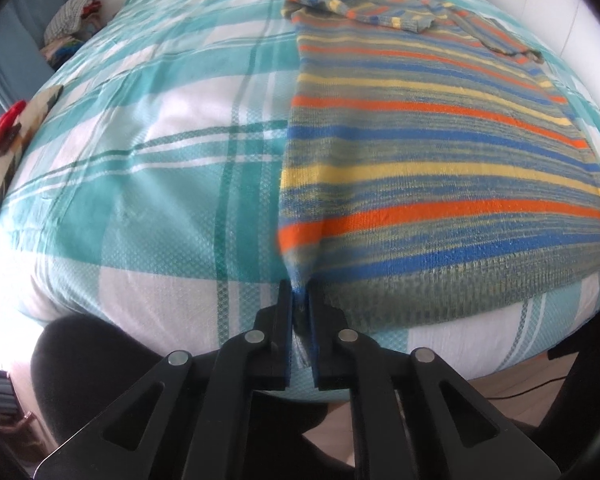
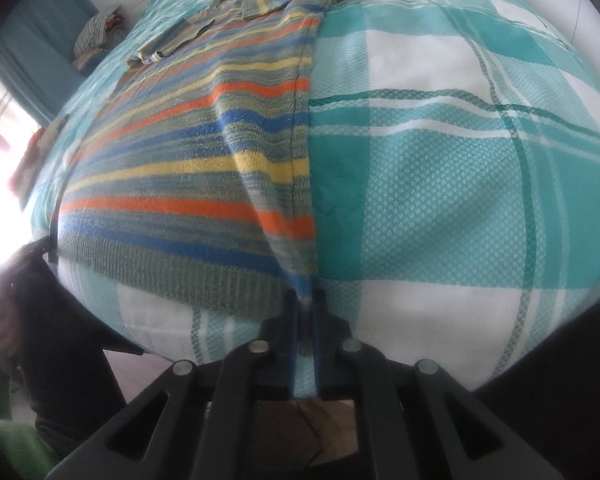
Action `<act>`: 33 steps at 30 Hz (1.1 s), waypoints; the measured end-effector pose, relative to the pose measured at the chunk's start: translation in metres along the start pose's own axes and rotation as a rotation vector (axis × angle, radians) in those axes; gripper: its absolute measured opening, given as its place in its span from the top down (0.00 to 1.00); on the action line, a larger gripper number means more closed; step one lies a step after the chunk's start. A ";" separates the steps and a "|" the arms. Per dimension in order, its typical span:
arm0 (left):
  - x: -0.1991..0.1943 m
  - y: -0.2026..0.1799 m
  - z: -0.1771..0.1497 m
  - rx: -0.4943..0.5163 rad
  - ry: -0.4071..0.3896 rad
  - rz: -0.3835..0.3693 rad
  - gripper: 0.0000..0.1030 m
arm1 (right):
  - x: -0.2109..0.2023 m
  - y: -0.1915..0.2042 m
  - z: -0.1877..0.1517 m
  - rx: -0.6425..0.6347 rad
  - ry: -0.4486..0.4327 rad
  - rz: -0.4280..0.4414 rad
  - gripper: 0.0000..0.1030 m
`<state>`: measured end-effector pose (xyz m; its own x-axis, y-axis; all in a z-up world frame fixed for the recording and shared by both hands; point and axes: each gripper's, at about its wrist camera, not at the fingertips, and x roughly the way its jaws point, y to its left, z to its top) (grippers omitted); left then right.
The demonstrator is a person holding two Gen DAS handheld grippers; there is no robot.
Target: Fold small clothes
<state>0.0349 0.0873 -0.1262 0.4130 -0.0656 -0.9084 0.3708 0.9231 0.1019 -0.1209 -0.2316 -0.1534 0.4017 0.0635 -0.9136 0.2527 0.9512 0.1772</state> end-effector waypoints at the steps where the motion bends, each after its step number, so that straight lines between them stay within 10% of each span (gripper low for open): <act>1: -0.004 -0.001 -0.003 0.007 0.004 0.010 0.74 | -0.002 0.001 0.000 -0.013 0.013 0.009 0.86; 2: -0.009 0.000 -0.004 0.013 0.015 0.016 0.47 | -0.005 0.002 0.001 -0.025 0.044 0.018 0.76; 4: -0.025 0.008 -0.007 -0.005 -0.003 0.021 0.29 | -0.019 -0.001 0.004 -0.065 0.087 0.022 0.62; 8: -0.072 0.030 0.008 -0.093 -0.140 -0.008 0.28 | -0.082 -0.005 0.056 -0.220 -0.038 -0.167 0.59; 11: -0.092 0.027 0.033 -0.139 -0.260 -0.092 0.19 | -0.107 0.020 0.124 -0.366 -0.217 -0.261 0.38; 16: -0.090 -0.006 0.059 -0.174 -0.303 -0.157 0.19 | -0.020 0.081 0.231 -0.562 -0.247 -0.190 0.28; 20: -0.092 -0.009 0.051 -0.195 -0.291 -0.181 0.19 | 0.072 0.103 0.272 -0.588 -0.163 -0.128 0.30; 24: -0.087 0.010 0.035 -0.200 -0.263 -0.103 0.19 | 0.091 0.076 0.291 -0.424 -0.121 -0.016 0.96; 33: -0.060 0.033 0.019 -0.283 -0.175 -0.109 0.19 | -0.064 -0.109 0.265 0.066 -0.424 -0.128 0.95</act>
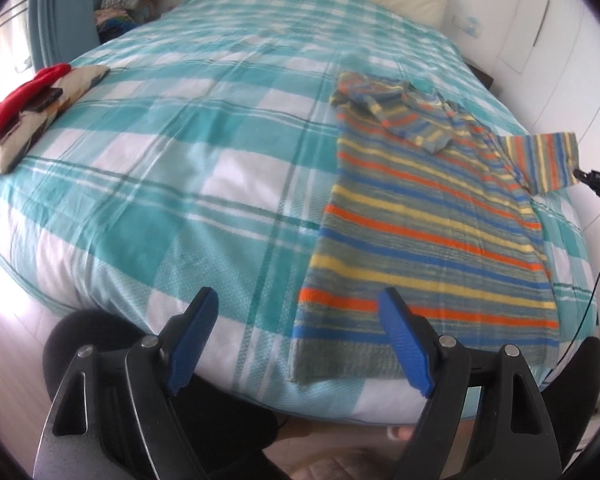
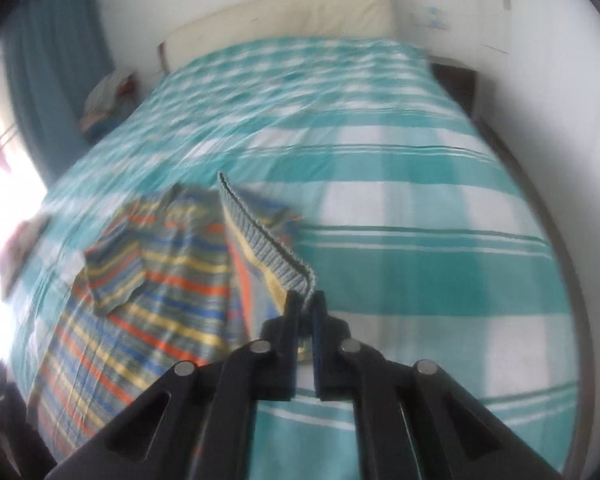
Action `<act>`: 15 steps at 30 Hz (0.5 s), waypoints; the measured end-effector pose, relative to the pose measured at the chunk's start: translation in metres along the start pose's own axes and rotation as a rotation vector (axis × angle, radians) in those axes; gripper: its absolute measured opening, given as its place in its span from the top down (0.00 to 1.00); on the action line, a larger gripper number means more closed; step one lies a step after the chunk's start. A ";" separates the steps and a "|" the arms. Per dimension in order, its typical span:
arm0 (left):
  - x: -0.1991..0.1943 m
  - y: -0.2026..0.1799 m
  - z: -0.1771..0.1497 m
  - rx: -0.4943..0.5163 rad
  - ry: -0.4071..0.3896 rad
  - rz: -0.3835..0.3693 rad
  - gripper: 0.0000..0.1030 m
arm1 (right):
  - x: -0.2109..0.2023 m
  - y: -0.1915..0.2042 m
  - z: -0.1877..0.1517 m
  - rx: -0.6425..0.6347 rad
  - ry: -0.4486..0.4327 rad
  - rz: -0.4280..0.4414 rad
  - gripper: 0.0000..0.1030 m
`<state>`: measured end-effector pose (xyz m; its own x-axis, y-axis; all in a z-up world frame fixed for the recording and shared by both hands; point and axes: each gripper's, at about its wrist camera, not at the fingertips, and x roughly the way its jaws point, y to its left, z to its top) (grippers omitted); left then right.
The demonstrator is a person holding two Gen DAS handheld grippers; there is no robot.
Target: Fold small clothes
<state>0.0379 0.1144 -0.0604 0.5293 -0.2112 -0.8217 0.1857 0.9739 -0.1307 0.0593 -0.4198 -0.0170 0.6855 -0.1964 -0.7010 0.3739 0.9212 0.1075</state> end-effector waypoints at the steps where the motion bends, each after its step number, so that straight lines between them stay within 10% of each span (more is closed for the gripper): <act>1: 0.001 -0.005 0.000 -0.002 -0.002 -0.012 0.19 | -0.006 -0.025 -0.005 0.064 -0.006 -0.041 0.95; 8: 0.002 -0.044 0.006 0.061 0.001 -0.074 0.19 | 0.017 -0.113 -0.062 0.414 0.091 0.020 0.95; 15: -0.006 -0.047 0.004 0.081 -0.014 -0.058 0.19 | 0.043 -0.132 -0.085 0.627 0.021 0.228 0.60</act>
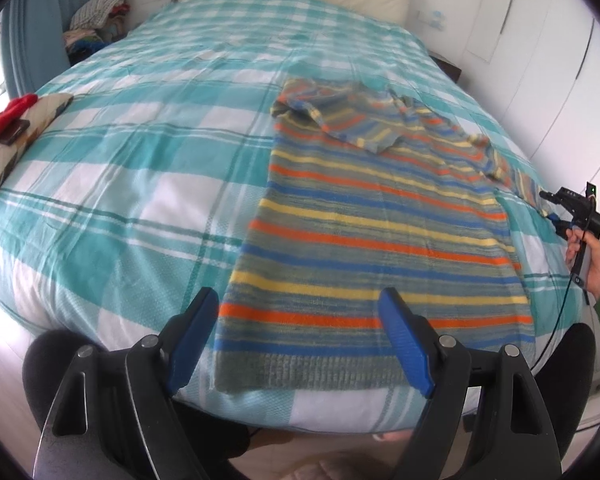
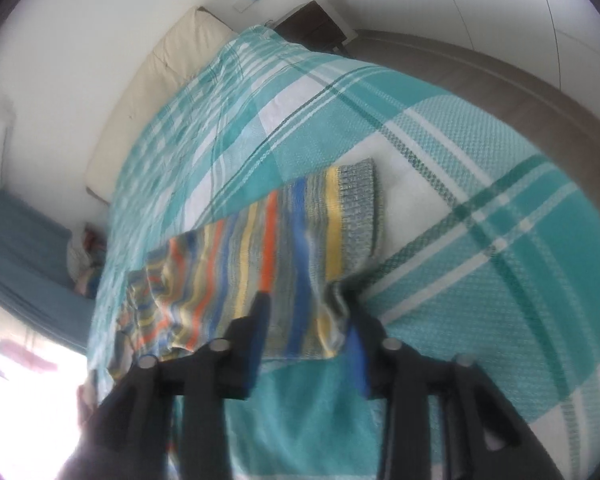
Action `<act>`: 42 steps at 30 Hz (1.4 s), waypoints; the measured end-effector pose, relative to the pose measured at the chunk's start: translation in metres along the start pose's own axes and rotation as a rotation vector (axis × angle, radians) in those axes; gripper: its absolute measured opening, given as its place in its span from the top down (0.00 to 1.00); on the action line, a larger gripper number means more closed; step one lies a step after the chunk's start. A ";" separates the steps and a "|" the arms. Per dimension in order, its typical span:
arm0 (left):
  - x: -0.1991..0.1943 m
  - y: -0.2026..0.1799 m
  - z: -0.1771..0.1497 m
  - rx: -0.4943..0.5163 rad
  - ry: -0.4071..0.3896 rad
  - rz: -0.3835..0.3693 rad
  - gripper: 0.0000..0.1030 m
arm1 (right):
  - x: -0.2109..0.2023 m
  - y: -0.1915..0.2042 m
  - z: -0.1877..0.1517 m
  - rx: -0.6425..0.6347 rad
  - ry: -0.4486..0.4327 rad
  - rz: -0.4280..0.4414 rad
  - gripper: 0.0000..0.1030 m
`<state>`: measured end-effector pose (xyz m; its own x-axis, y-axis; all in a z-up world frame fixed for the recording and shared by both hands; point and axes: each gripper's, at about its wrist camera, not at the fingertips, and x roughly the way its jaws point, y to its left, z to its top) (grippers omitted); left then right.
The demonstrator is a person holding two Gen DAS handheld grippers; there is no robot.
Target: Fold small clothes
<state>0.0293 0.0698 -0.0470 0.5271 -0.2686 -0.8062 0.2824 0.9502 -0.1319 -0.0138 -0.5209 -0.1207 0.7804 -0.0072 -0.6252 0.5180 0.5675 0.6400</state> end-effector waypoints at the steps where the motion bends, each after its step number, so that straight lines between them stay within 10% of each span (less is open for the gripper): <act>1: 0.003 0.001 -0.001 -0.003 0.011 0.006 0.19 | 0.003 -0.002 0.001 0.002 0.002 -0.002 0.62; 2: 0.006 0.002 -0.001 -0.007 0.024 0.014 0.19 | 0.006 0.000 0.001 -0.010 0.004 -0.050 0.90; 3: 0.008 0.004 -0.001 -0.010 0.032 0.021 0.19 | 0.004 0.000 0.002 -0.026 -0.005 -0.119 0.97; 8: 0.006 0.014 -0.003 -0.033 0.013 0.048 0.19 | -0.025 -0.005 0.007 -0.102 -0.111 -0.374 0.98; 13: 0.024 0.019 0.001 -0.045 0.036 0.060 0.19 | -0.023 -0.006 0.003 -0.165 -0.098 -0.408 0.96; 16: 0.036 0.013 0.013 -0.078 0.021 0.036 0.14 | -0.031 0.005 -0.003 -0.229 -0.102 -0.412 0.61; 18: 0.046 0.002 0.029 -0.092 -0.022 0.016 0.10 | -0.051 0.012 -0.011 -0.265 -0.169 -0.460 0.15; 23: 0.108 -0.031 0.080 -0.095 -0.142 0.067 0.03 | -0.084 0.044 -0.042 -0.410 -0.340 -0.537 0.04; 27: 0.192 -0.041 0.094 -0.050 0.020 0.106 0.00 | -0.059 0.049 -0.059 -0.451 -0.301 -0.491 0.04; 42: 0.184 -0.047 0.085 -0.031 -0.029 0.124 0.00 | -0.009 0.030 -0.067 -0.487 -0.180 -0.562 0.00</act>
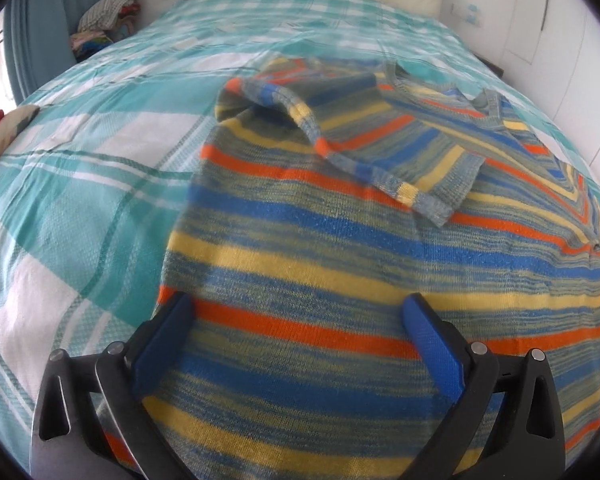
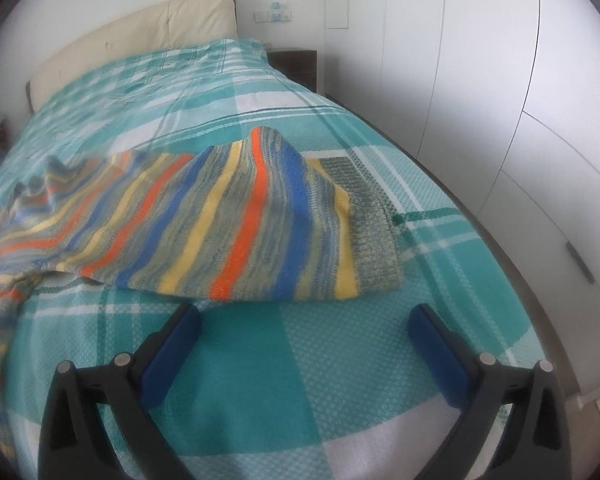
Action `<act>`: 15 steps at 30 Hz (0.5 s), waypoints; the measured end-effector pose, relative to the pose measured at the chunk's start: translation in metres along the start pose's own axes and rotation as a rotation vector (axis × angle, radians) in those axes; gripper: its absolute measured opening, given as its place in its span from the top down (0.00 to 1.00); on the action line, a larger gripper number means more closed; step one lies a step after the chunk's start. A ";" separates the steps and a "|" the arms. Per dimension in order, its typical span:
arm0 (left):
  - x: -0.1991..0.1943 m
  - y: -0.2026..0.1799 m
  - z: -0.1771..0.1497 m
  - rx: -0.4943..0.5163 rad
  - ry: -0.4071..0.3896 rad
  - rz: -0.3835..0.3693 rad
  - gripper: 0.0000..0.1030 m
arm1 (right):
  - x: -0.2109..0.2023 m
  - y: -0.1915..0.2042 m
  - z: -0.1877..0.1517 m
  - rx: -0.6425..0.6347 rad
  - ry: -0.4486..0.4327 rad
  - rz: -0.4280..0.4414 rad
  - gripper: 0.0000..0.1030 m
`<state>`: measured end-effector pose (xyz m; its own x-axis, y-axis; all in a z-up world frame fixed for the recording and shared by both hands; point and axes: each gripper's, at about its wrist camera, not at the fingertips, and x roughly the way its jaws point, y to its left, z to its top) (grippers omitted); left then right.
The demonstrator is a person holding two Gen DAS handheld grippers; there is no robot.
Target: Fold small clothes
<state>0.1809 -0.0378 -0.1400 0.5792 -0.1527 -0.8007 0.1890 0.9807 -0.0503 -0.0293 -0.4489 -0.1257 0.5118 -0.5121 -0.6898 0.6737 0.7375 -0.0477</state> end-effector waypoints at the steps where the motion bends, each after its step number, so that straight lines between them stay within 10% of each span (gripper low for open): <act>1: 0.000 0.000 0.000 0.000 0.000 0.000 0.00 | 0.000 0.000 0.000 0.001 0.001 0.002 0.00; 15: 0.000 0.000 0.000 -0.001 -0.001 0.000 0.00 | 0.001 0.000 0.001 0.008 0.000 0.008 0.00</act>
<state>0.1809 -0.0377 -0.1405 0.5797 -0.1526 -0.8004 0.1885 0.9808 -0.0504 -0.0281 -0.4494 -0.1253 0.5172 -0.5063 -0.6901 0.6739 0.7379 -0.0362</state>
